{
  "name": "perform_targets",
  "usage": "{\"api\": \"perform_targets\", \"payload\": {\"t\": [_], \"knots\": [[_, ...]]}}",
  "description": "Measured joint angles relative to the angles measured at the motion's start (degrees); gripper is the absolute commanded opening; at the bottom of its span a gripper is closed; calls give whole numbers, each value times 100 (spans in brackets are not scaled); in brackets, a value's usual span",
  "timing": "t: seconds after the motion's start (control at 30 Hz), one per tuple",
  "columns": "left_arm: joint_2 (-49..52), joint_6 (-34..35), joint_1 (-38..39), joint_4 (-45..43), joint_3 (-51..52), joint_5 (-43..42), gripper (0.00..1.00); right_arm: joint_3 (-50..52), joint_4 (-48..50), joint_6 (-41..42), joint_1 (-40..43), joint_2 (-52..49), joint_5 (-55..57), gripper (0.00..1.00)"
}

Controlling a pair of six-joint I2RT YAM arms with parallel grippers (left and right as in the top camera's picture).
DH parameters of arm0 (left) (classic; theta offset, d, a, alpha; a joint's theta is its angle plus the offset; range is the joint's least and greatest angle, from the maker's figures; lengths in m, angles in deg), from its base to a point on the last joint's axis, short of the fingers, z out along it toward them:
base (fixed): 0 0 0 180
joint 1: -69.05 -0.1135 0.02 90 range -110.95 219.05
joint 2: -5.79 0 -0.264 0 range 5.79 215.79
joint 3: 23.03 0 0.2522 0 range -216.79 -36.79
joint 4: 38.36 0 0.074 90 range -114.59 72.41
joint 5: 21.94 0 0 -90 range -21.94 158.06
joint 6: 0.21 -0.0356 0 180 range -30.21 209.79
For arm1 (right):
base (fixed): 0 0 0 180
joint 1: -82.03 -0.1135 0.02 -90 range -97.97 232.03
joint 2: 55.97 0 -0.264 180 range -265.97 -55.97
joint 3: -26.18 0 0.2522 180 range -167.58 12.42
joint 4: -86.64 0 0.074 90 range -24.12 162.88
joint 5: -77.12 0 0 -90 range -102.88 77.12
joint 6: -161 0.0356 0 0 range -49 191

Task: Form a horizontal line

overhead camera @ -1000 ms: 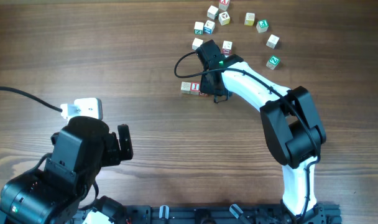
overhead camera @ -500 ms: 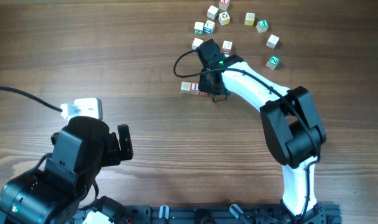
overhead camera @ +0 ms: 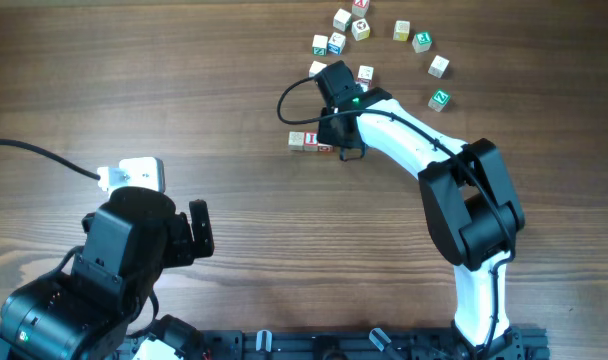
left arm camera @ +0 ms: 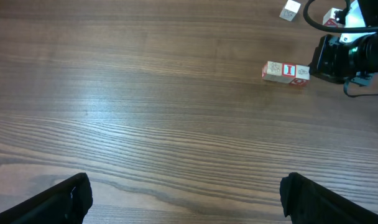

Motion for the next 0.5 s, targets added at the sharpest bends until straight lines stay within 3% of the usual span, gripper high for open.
{"api": "perform_targets", "payload": {"t": [0.4, 0.5], "knots": [[0, 0, 0, 0, 0, 0, 100, -208, -240, 199, 44, 0, 702, 4], [0, 0, 0, 0, 0, 0, 100, -649, 210, -85, 50, 17, 579, 4]]}}
